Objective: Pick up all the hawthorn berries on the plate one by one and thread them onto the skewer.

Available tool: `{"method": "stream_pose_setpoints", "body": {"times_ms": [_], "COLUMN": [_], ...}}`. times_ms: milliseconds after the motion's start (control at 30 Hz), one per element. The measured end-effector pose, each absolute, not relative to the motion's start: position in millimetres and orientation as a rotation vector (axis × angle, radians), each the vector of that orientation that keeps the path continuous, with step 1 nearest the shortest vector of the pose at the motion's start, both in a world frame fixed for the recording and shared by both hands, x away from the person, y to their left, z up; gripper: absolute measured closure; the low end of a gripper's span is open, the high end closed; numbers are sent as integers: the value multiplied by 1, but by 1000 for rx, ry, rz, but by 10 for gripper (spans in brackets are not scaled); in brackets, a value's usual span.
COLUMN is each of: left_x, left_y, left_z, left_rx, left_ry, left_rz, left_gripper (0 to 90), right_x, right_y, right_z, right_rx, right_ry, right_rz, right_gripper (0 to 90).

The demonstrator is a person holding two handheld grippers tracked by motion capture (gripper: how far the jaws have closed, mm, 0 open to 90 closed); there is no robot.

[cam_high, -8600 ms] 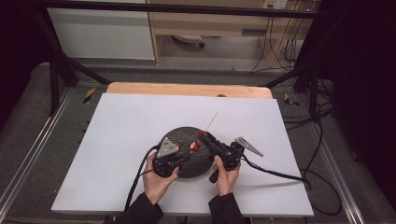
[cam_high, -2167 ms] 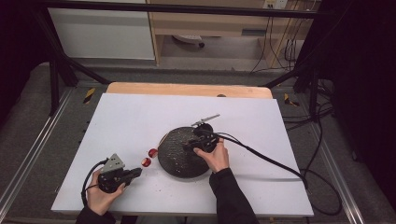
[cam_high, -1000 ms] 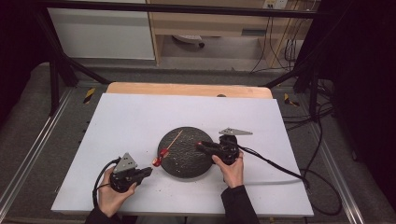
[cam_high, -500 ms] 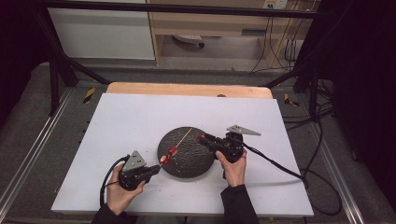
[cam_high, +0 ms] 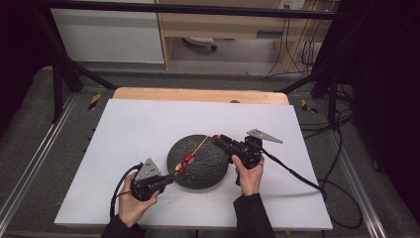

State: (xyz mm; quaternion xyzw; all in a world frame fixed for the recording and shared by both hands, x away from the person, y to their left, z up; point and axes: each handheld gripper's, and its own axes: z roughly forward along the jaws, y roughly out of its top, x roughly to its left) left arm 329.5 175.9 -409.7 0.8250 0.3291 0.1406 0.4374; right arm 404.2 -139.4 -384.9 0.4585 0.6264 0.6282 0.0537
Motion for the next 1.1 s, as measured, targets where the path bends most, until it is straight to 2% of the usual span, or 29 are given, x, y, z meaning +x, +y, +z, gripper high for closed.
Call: {"method": "stream_pose_setpoints", "body": {"times_ms": [1100], "left_x": [329], "left_y": [154], "left_z": [-404], "left_rx": [2002], "left_ry": [833], "left_rz": [346], "left_gripper": [885], "right_x": [420], "right_y": [-142], "right_z": [-375], "right_rx": [1439], "right_ry": [1516], "right_rz": [2113], "right_gripper": [628]}}
